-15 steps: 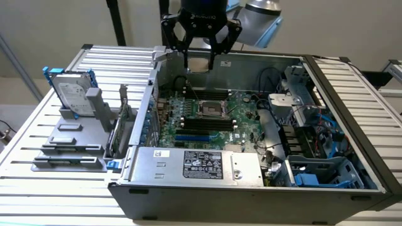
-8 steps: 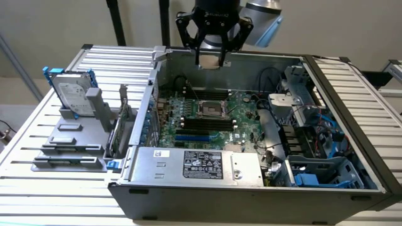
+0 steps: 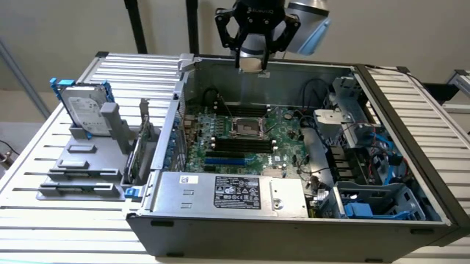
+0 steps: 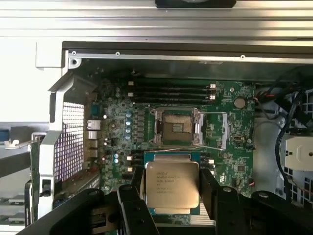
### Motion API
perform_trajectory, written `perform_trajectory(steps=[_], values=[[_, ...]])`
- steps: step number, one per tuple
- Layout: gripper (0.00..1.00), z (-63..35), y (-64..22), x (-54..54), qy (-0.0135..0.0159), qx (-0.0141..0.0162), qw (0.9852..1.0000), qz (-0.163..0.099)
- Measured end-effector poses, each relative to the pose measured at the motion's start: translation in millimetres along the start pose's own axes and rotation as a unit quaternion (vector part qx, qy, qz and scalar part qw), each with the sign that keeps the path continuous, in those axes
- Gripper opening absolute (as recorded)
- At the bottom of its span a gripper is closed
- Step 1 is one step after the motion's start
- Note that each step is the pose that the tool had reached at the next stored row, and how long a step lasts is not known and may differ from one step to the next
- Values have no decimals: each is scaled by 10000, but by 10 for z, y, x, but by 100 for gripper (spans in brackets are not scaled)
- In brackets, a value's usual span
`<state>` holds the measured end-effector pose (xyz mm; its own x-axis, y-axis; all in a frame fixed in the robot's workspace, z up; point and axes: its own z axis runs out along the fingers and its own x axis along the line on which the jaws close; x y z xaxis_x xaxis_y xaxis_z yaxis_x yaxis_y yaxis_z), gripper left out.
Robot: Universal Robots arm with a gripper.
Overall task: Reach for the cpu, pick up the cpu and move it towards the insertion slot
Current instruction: 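Pick up the cpu and move it towards the insertion slot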
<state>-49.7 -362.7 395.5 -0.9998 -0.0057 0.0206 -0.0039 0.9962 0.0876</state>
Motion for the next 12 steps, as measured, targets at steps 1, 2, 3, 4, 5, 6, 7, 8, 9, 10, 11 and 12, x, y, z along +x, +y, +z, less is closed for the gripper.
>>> perform_trajectory(steps=[1,2,3,4,5,6,7,8,9,10,11,12], values=[[55,4,33,-9,0,0,10000,0],[55,7,64,-18,0,1,10000,0],[55,10,90,-27,0,0,10000,0],[55,14,112,-36,0,0,10000,3],[55,16,130,-46,0,0,10000,6],[55,18,144,-57,0,0,10000,13],[55,20,157,-67,-2,0,10000,24],[55,22,169,-77,-2,0,10000,34],[55,25,180,-86,-4,-1,10000,46],[55,27,193,-94,-5,-1,10000,57],[55,29,205,-102,-6,-1,10000,68],[55,31,218,-111,-6,-1,10000,77]])
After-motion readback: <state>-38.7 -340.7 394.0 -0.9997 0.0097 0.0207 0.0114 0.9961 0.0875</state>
